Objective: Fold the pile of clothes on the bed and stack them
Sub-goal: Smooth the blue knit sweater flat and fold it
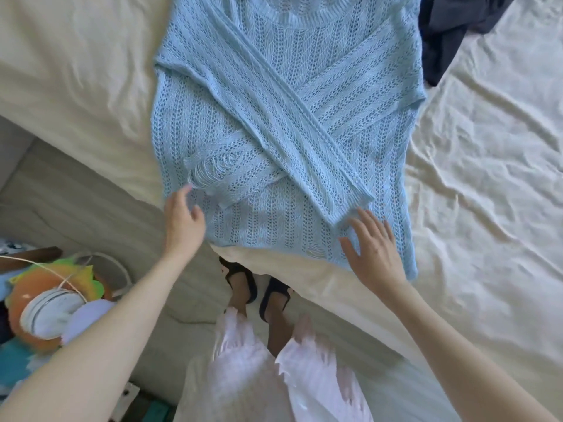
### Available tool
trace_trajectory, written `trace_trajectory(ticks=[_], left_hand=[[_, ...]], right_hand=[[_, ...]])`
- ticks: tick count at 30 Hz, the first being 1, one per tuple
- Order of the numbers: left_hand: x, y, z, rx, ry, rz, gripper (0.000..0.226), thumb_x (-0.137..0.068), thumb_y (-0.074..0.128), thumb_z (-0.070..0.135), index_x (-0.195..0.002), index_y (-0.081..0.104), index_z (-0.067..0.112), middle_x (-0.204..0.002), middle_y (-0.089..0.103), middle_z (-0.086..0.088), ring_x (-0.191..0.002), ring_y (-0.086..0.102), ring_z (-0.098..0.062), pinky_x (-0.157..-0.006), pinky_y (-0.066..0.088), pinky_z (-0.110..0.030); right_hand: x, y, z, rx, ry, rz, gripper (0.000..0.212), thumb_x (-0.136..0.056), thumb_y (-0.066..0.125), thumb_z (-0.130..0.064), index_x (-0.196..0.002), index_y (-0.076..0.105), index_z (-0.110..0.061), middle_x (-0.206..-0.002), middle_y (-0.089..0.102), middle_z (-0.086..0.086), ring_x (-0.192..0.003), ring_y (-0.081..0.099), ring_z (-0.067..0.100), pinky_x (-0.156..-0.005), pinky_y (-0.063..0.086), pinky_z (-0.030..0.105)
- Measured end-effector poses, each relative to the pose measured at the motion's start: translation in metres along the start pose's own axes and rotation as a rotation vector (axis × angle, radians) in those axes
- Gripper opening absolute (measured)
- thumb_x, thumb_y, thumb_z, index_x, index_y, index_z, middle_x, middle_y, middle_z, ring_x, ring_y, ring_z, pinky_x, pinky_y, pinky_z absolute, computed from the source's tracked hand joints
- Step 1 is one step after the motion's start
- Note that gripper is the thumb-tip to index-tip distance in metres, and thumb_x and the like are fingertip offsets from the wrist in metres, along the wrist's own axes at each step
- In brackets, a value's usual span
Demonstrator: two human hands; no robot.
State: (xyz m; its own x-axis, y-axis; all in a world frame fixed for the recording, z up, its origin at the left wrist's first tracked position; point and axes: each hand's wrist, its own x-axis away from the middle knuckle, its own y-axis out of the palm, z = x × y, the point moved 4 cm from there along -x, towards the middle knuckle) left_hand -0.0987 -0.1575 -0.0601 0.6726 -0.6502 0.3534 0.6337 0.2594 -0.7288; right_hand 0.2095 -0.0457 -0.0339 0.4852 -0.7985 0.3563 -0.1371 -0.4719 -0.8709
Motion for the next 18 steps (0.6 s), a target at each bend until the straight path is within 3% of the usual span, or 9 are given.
trace_trajectory(ticks=[2,5,8,10,12,16,18], left_hand=[[-0.029,-0.006,-0.025,0.083,-0.190,0.011,0.051,-0.093,0.051,0.007,-0.141,0.033,0.002,-0.142,0.035,-0.018,-0.132,0.035,-0.027,-0.110,0.025,-0.028],[-0.065,-0.005,-0.047,0.170,-0.270,-0.005,0.056,-0.089,0.060,0.015,-0.138,0.035,0.009,-0.138,0.040,-0.014,-0.125,0.044,-0.025,-0.108,0.036,-0.041],[-0.078,-0.003,-0.060,0.262,-0.372,0.034,0.059,-0.084,0.067,0.023,-0.133,0.038,0.011,-0.132,0.046,-0.008,-0.117,0.049,-0.020,-0.098,0.044,-0.035],[-0.070,0.001,-0.068,0.369,-0.452,-0.033,0.056,-0.084,0.069,0.026,-0.129,0.043,0.009,-0.122,0.054,-0.003,-0.105,0.055,-0.015,-0.083,0.047,-0.026],[-0.053,0.003,-0.077,0.354,-0.464,-0.158,0.047,-0.085,0.069,0.024,-0.125,0.051,0.007,-0.115,0.059,-0.002,-0.100,0.057,-0.016,-0.084,0.044,-0.027],[-0.008,-0.006,-0.093,0.329,-0.496,-0.289,0.036,-0.085,0.068,0.014,-0.119,0.060,0.005,-0.107,0.061,-0.003,-0.091,0.057,-0.017,-0.083,0.040,-0.026],[0.012,-0.016,-0.102,0.401,-0.552,-0.297,0.030,-0.085,0.067,0.012,-0.114,0.062,0.005,-0.106,0.063,-0.007,-0.083,0.059,-0.017,-0.080,0.043,-0.029]], right_hand=[[0.001,-0.001,0.007,-0.012,0.075,0.143,0.036,-0.090,0.062,-0.017,-0.123,0.058,-0.002,-0.141,0.046,0.019,-0.133,0.040,0.037,-0.110,0.027,0.055],[0.000,-0.003,0.029,-0.033,0.298,0.273,0.044,-0.091,0.059,-0.015,-0.130,0.050,0.000,-0.141,0.043,0.022,-0.133,0.037,0.039,-0.110,0.028,0.051],[0.002,-0.001,0.053,-0.129,0.574,0.292,0.043,-0.092,0.054,-0.025,-0.130,0.047,-0.004,-0.136,0.045,0.019,-0.127,0.040,0.035,-0.102,0.031,0.044],[0.006,0.001,0.065,-0.169,0.708,0.294,0.044,-0.091,0.054,-0.032,-0.125,0.049,-0.004,-0.126,0.050,0.020,-0.119,0.044,0.035,-0.097,0.032,0.041],[0.011,0.000,0.075,-0.226,0.824,0.264,0.049,-0.089,0.056,-0.039,-0.125,0.052,-0.005,-0.121,0.054,0.016,-0.116,0.048,0.031,-0.096,0.035,0.038],[0.026,0.004,0.089,-0.607,0.966,0.148,0.035,-0.087,0.064,-0.034,-0.101,0.063,-0.003,-0.088,0.058,0.009,-0.073,0.056,0.021,-0.061,0.042,0.030],[0.037,0.008,0.090,-0.780,1.005,0.079,0.018,-0.087,0.066,-0.024,-0.088,0.062,-0.007,-0.086,0.058,0.009,-0.063,0.052,0.015,-0.055,0.041,0.027]])
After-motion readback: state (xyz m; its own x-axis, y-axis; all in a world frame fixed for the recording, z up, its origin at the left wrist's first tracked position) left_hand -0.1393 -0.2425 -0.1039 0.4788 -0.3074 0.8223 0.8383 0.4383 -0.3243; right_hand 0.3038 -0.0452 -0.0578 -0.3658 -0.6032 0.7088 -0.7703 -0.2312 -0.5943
